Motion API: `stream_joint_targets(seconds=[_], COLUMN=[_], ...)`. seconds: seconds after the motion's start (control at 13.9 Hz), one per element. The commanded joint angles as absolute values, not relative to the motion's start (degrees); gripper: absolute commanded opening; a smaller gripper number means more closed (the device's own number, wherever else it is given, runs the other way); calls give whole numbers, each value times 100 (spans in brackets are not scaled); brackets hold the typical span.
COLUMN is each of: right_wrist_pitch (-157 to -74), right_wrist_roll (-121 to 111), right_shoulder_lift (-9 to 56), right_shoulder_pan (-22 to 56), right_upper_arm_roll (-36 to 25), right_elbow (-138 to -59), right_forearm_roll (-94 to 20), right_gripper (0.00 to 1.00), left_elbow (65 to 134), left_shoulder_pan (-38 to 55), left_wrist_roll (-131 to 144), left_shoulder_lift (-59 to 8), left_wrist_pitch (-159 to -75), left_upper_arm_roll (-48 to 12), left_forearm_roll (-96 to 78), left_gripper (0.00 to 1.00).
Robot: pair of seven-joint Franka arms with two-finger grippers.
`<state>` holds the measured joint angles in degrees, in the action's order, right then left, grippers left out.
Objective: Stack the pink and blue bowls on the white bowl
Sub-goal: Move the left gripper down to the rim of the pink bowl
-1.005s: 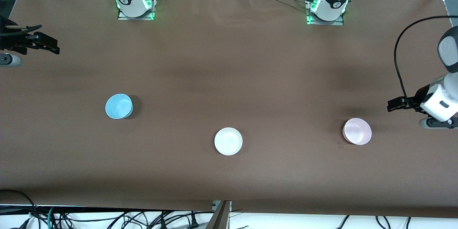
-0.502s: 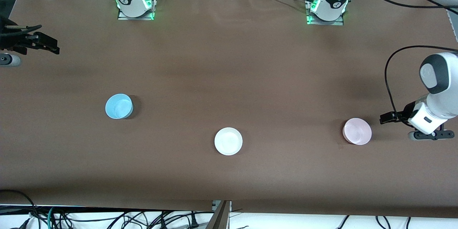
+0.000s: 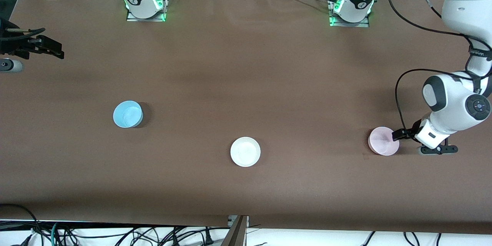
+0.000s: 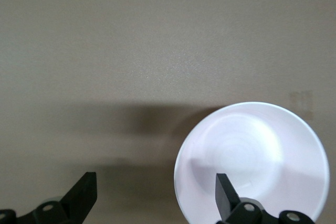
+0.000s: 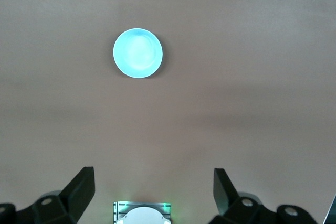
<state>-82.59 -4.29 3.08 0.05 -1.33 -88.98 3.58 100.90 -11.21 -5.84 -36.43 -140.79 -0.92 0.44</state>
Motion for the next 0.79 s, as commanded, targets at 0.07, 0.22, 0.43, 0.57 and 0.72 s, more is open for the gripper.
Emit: stream_joint_targets(seconds=[0.07, 0.22, 0.43, 0.57, 0.72], right_wrist_pitch=[-8209, -8218, -8227, -8253, -8253], right_wrist_roll=[-396, -396, -439, -448, -457], right_shoulder_lift=[395, 491, 632, 703, 834], right_shoulder_pan=[-62, -53, -53, -53, -62], right_upper_arm_roll=[-106, -105, -105, -105, -105], right_elbow=[-8763, -8771, -8763, -8763, -8754], right_forearm_roll=[229, 229, 237, 229, 237], right_gripper=[100, 100, 100, 100, 100], left_elbow=[10037, 10037, 10037, 10046, 10063], left_shoulder_pan=[-1195, -1187, -1143, -1143, -1134], left_wrist_roll=[-659, -450, -237, -229, -229], left_shoulder_lift=[-3691, -3683, -3683, -3656, -3639], left_wrist_pitch=[-14159, -14150, -14142, -14115, -14098], left_upper_arm_roll=[-132, -141, -141, -141, -149], left_forearm_roll=[-88, -88, -88, -88, -88], left_gripper=[90, 74, 54, 44, 37])
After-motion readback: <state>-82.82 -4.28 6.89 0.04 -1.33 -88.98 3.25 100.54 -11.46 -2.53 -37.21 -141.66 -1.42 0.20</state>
